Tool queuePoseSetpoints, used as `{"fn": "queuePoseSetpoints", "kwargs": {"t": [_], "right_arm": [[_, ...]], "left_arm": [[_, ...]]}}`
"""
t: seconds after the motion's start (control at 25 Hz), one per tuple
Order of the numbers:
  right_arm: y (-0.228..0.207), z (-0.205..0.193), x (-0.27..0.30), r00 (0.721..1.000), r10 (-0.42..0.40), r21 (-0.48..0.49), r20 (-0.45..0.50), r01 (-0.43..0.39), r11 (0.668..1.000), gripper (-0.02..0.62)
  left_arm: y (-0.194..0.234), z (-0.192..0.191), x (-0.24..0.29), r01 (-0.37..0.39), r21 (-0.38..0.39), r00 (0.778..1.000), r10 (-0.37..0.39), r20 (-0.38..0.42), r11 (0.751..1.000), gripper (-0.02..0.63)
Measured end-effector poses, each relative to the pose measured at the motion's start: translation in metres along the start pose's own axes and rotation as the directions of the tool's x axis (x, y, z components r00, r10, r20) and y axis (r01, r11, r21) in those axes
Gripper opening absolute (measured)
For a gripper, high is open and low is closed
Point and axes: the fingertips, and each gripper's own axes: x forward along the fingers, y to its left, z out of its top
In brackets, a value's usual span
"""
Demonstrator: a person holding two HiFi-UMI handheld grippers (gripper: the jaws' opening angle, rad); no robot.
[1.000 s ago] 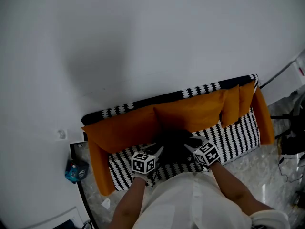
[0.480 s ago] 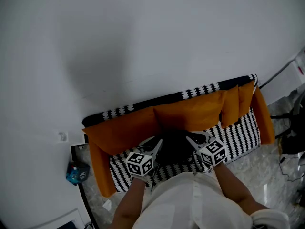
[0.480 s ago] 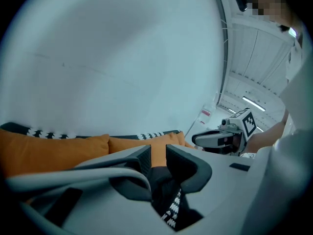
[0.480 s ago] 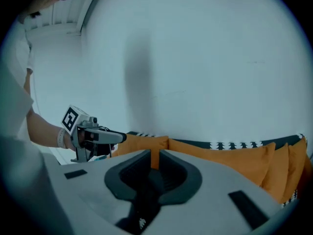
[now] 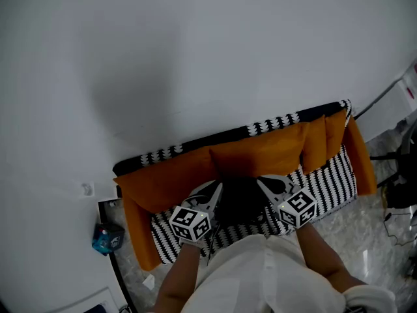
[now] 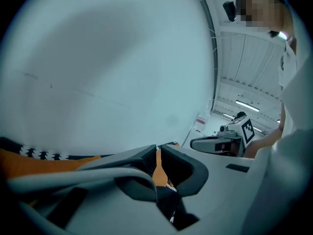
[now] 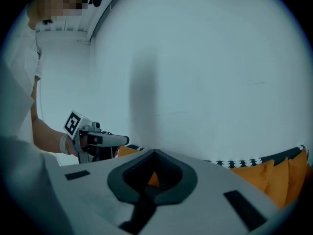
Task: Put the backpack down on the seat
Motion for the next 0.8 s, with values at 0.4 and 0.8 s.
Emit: {"fn": "queuePoseSetpoints", "kwargs": {"t": [0.4, 0.8], "right_arm": [[0.005, -0.007, -0.002, 0.999, 0.005, -0.030, -0.032, -0.006, 1.000, 0.018], [0.006, -0.011, -0.002, 0.999, 0.010, -0.033, -0.042, -0.012, 0.999, 0.018]], "left_arm": [[-0.001, -0.008, -0.003, -0.004, -0.028, 1.000, 0.004, -0.012, 1.000, 0.049], [-0.003, -0.012, -0.002, 0.005, -0.037, 1.000, -0.005, -0.021, 0.999, 0.049]]}}
